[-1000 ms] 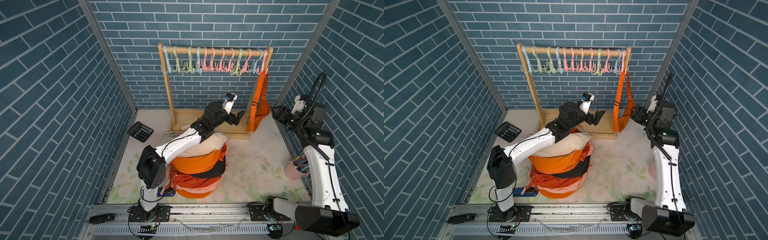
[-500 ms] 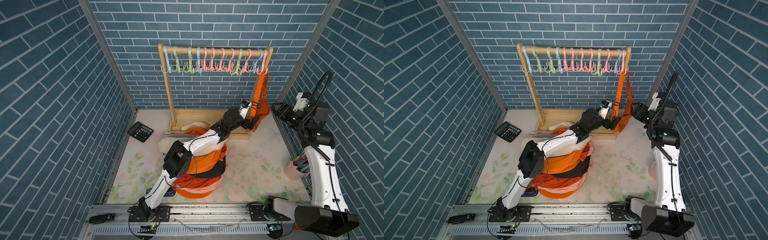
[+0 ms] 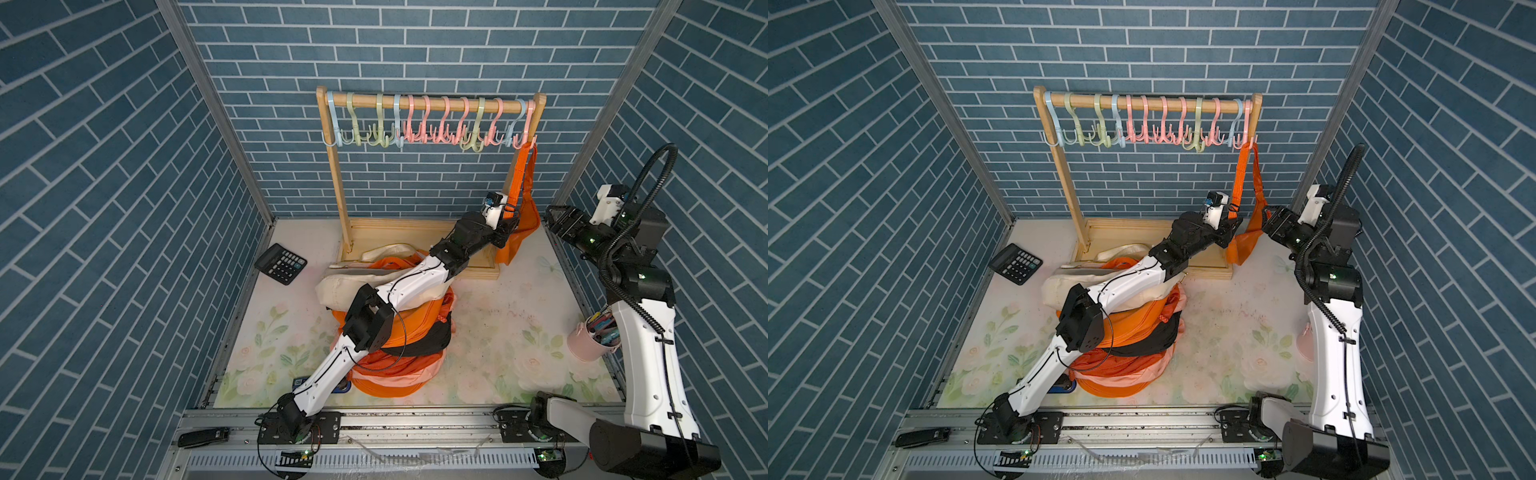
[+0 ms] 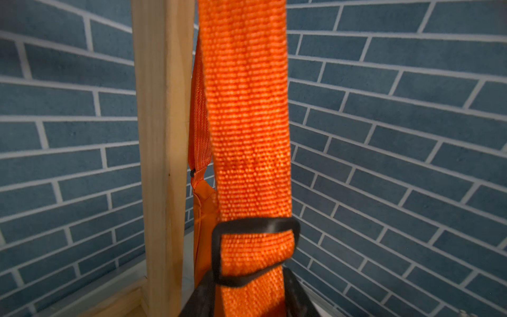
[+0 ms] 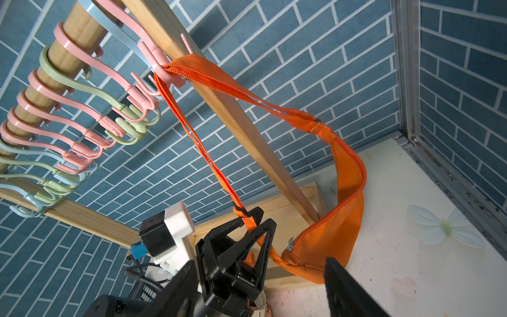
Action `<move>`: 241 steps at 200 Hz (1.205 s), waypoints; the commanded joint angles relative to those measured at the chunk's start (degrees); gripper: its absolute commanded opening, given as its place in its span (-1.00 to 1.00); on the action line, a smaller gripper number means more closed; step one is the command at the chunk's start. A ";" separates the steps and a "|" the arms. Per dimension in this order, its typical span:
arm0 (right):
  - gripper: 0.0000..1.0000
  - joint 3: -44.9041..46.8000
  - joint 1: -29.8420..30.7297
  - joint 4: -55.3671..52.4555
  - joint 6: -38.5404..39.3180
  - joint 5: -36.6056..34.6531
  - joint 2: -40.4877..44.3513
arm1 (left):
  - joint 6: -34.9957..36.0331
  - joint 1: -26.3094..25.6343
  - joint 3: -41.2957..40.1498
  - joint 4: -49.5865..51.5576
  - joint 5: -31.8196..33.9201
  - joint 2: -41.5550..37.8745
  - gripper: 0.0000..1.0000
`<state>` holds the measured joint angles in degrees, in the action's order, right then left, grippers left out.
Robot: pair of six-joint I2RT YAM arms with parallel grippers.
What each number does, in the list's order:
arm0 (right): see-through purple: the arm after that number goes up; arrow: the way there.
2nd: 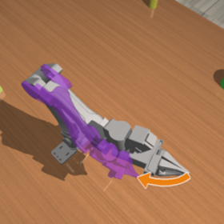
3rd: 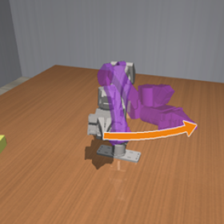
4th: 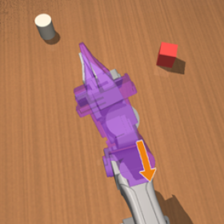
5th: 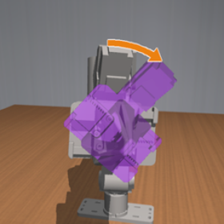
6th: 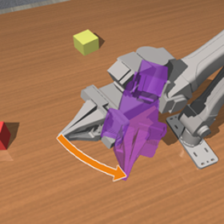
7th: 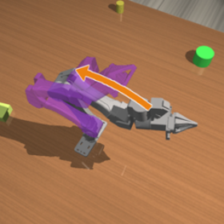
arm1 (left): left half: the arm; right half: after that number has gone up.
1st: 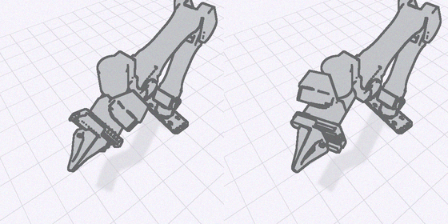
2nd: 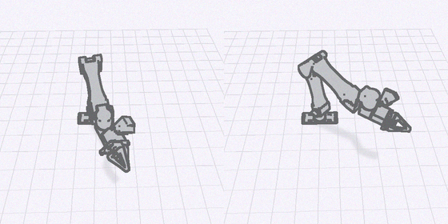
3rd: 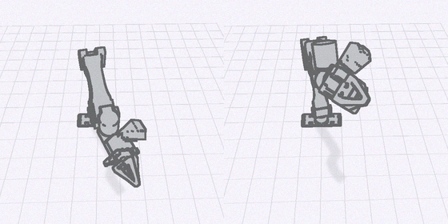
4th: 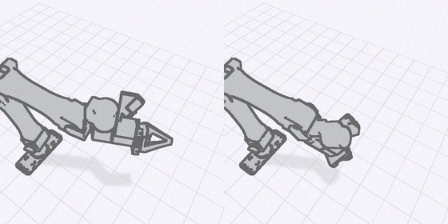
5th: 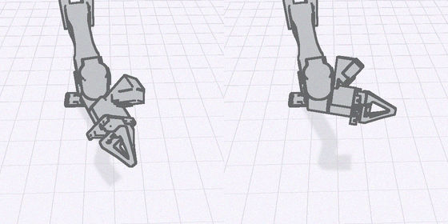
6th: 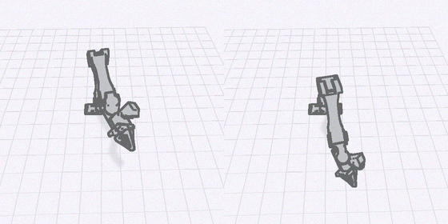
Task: Take the bag off the hook
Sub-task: Pick up the bag from the hook.
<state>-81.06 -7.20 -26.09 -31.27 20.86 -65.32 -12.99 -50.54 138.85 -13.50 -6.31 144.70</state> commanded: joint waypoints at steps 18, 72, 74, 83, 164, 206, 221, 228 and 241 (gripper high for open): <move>0.44 1.00 -0.12 2.27 -0.98 1.61 0.76 | 1.70 -0.26 -1.41 0.95 -0.18 -2.33 -0.62; 0.44 -0.19 -0.14 2.88 -1.17 2.71 -0.23 | 3.78 0.35 -6.87 1.36 -0.90 -8.89 -1.00; 0.44 -0.27 -0.10 2.93 -1.17 2.81 -0.31 | 3.81 0.36 -7.11 1.41 -0.88 -9.15 -1.00; 0.43 -0.54 -0.09 2.93 -1.02 3.47 -0.68 | 3.86 0.52 -7.53 2.36 -0.75 -10.23 -1.00; 0.43 -0.94 -0.09 10.20 0.57 8.75 -5.20 | 4.20 2.79 -10.65 10.79 -0.81 -18.52 -1.00; 0.44 -3.71 -0.09 13.67 2.25 11.11 -8.47 | 4.60 3.82 -13.85 10.89 -1.77 -22.58 -1.00; 0.41 -4.88 -0.10 15.08 1.30 11.11 -10.31 | 5.23 4.12 -14.47 11.50 -2.12 -23.48 -1.00; 0.38 -5.64 0.01 15.49 0.67 11.43 -11.50 | 5.59 4.30 -14.71 11.85 -2.21 -23.91 -1.00; 0.36 -6.65 0.21 17.03 -0.14 12.73 -13.42 | 5.68 4.94 -14.91 12.49 -2.48 -24.36 -1.00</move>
<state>-85.03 -7.18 -13.98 -30.68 30.70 -75.92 -8.64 -46.68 124.73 -2.17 -7.62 122.87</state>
